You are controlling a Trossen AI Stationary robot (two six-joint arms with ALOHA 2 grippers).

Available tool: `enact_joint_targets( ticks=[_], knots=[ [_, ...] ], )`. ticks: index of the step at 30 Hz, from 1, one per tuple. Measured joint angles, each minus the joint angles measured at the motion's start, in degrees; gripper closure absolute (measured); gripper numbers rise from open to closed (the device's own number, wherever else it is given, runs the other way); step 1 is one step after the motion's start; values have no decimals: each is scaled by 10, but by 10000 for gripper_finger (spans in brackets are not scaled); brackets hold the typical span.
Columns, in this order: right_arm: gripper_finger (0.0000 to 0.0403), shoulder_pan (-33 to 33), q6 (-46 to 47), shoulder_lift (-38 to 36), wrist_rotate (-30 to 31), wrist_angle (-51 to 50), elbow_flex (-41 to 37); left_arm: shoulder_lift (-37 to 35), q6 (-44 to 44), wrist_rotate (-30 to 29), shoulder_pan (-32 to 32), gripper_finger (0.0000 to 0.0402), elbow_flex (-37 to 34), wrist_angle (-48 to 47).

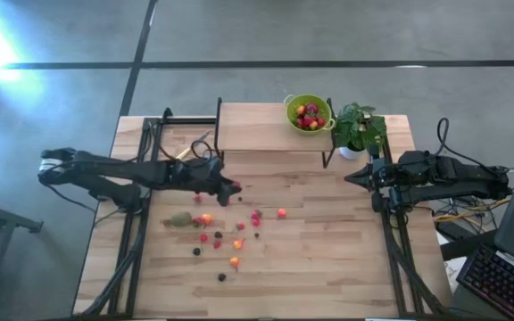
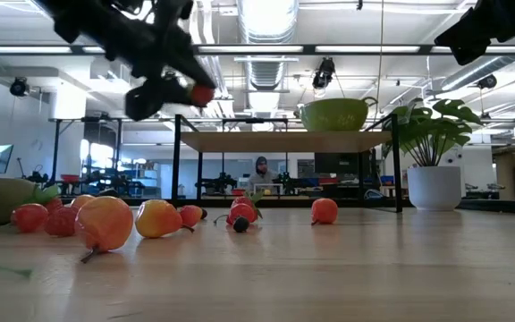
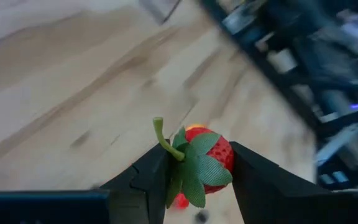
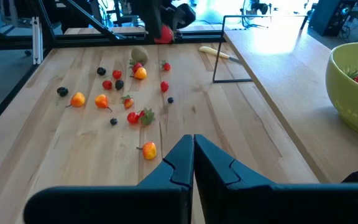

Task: Build produce basket
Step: Move the strawberry to the center of the table

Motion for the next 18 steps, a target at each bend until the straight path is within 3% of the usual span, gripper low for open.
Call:
enact_joint_targets(
  ticks=[6,13,18],
  knots=[
    [394,0,0,0,0,0,0,66,47,29,0,249,5,99],
    [394,0,0,0,0,0,0,182,124,59,1,247,95,96],
    [394,0,0,0,0,0,0,263,197,88,1,246,188,25]
  ],
)
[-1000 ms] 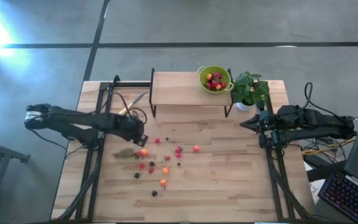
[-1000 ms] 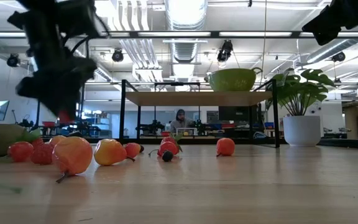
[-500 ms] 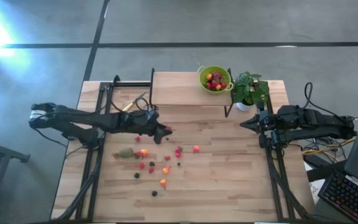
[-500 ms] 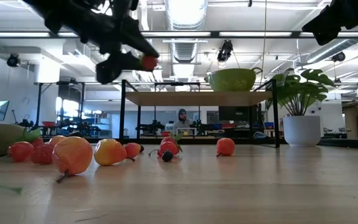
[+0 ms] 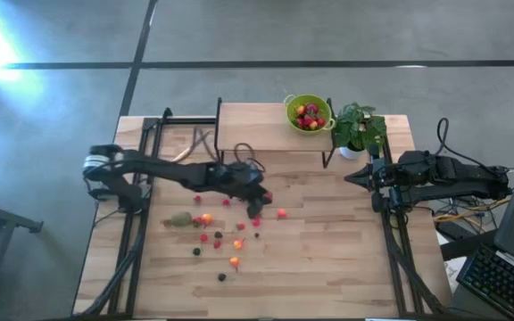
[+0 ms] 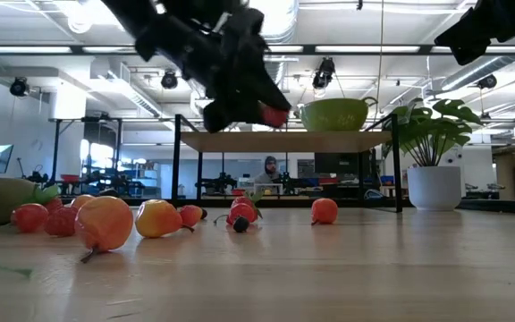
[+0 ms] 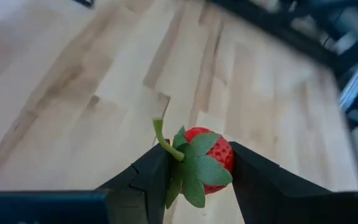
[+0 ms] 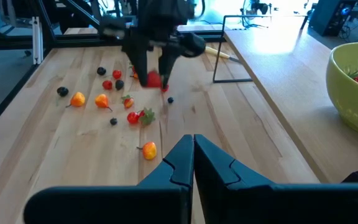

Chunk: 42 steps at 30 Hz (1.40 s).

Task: Build produce basket
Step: Move the strawberry to the center of the table

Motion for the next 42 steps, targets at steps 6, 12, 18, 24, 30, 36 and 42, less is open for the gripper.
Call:
enact_joint_targets(
  ticks=[6,12,18,24,30,36,42],
  knots=[
    [394,0,0,0,0,0,0,85,43,-3,3,246,95,-110],
    [394,0,0,0,0,0,0,151,66,-27,7,246,157,-168],
    [394,0,0,0,0,0,0,197,80,-42,12,246,191,-219],
    [394,0,0,0,0,0,0,219,81,-42,11,245,195,-222],
    [394,0,0,0,0,0,0,218,81,-44,12,239,194,-220],
    [394,0,0,0,0,0,0,213,81,-44,12,191,194,-219],
    [394,0,0,0,0,0,0,204,91,-19,13,164,202,-261]
  ],
)
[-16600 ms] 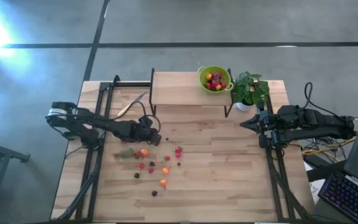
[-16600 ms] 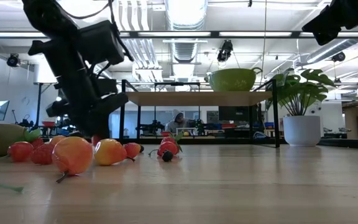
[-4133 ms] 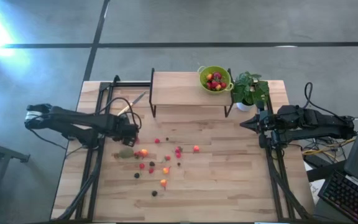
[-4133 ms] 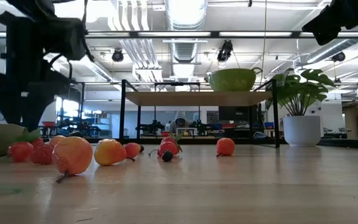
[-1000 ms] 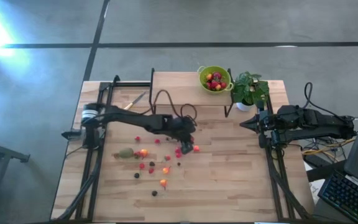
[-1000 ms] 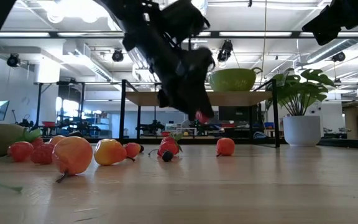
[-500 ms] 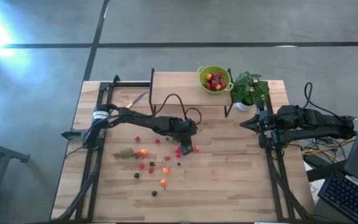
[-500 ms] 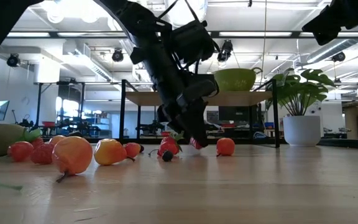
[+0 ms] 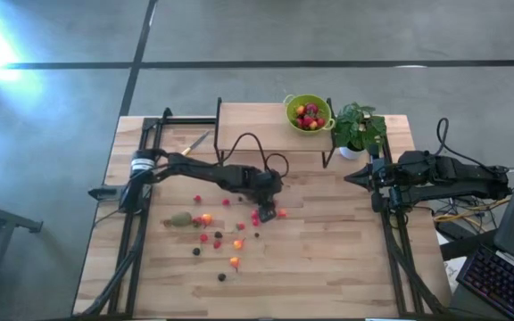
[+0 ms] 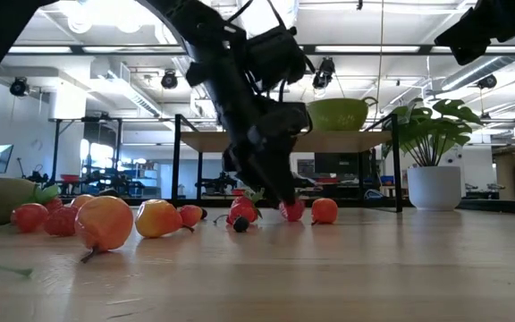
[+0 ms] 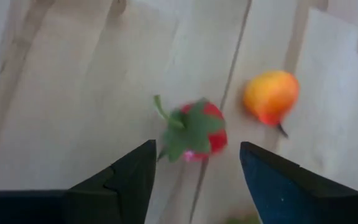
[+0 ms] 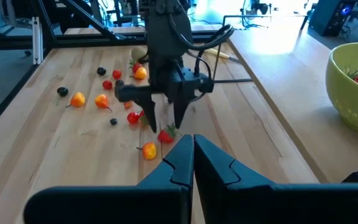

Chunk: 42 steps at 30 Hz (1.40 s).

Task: Build produce basket
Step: Move the strawberry to the center of the table

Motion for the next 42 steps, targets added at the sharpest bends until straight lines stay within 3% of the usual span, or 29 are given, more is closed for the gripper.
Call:
enact_joint_targets(
  ticks=[9,17,33,42],
  knots=[
    [394,0,0,0,0,0,0,-71,-18,-56,-12,165,74,-224],
    [394,0,0,0,0,0,0,-161,-88,-89,-81,165,55,-354],
    [394,0,0,0,0,0,0,-382,-406,-112,-274,166,-172,-400],
    [394,0,0,0,0,0,0,-440,-474,-75,-325,166,-293,-401]
  ],
)
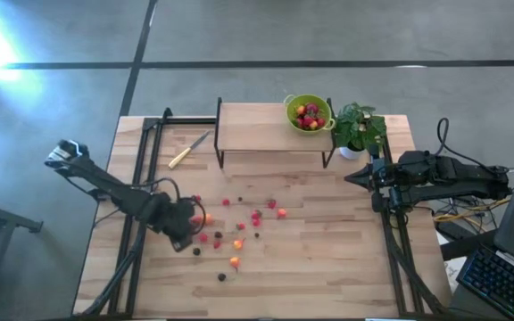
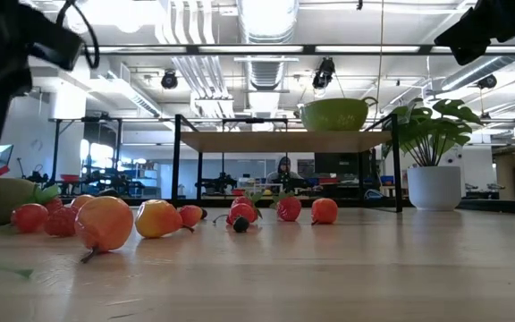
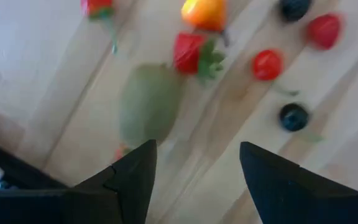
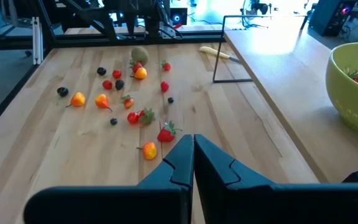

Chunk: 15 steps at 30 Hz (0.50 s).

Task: Build produce basket
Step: Move the strawberry to the center of the table

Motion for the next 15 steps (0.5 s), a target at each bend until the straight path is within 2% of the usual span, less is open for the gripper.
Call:
enact_joint_targets(
  ticks=[10,15],
  knots=[
    [394,0,0,0,0,0,0,6,-17,88,-1,166,-64,-11],
    [394,0,0,0,0,0,0,6,-41,92,-1,166,-88,-10]
  ],
)
